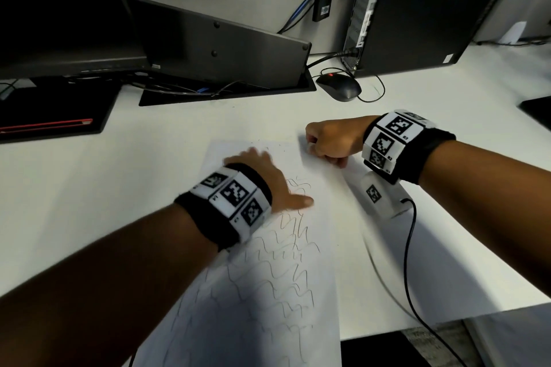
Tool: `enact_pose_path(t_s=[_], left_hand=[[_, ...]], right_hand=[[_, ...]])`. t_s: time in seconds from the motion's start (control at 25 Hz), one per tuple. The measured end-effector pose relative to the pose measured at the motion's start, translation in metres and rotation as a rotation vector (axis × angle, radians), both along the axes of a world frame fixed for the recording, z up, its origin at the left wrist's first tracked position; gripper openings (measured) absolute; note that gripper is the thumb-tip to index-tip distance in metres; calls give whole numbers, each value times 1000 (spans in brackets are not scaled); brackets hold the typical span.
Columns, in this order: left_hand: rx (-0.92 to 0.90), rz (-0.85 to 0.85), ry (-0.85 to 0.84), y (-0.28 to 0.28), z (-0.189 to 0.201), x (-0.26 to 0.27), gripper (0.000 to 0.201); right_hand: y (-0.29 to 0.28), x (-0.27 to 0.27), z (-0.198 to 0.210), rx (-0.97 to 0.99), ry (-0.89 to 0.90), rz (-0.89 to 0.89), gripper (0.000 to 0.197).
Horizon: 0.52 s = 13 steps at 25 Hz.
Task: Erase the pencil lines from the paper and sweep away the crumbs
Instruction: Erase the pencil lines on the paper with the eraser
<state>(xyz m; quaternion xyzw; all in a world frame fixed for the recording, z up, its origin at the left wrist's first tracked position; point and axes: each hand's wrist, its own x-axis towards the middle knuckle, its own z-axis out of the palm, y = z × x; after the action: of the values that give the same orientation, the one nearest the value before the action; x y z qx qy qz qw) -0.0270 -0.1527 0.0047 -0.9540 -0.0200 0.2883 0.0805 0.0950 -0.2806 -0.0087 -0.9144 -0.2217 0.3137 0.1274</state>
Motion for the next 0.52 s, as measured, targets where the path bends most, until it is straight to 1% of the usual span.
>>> enact_pose_path(t_s=[0.04,0.08,0.16,0.2,0.28,0.36,0.4,0.44,0.52], left_hand=[[38,31,-16,6,1,4,116],[23,-3,-47,9,-1,6,114],[-106,-171,-61,9,-4,7,106],[-146,-221,-39,9,-7,6,104],[-165,-197,-3,19,-9,3,111],[-128,-164,42,37,-9,-4,124],[-104,-158,55,44,-9,-10,128],[-93,-143,59,46,-9,-16,129],[-111,-88,35,37,-9,-24,128]], right_hand=[[0,0,0,-7,-11,0,9],[0,0,1,-19,-25,6,9],[1,-1,3,-21,-23,11,10],[2,-3,3,-22,-19,11,9],[3,-3,5,-45,-40,18,14],[2,-1,5,-78,-51,22,23],[2,1,6,-83,-34,23,23],[3,2,8,-71,-9,16,20],[6,2,14,18,35,-16,12]])
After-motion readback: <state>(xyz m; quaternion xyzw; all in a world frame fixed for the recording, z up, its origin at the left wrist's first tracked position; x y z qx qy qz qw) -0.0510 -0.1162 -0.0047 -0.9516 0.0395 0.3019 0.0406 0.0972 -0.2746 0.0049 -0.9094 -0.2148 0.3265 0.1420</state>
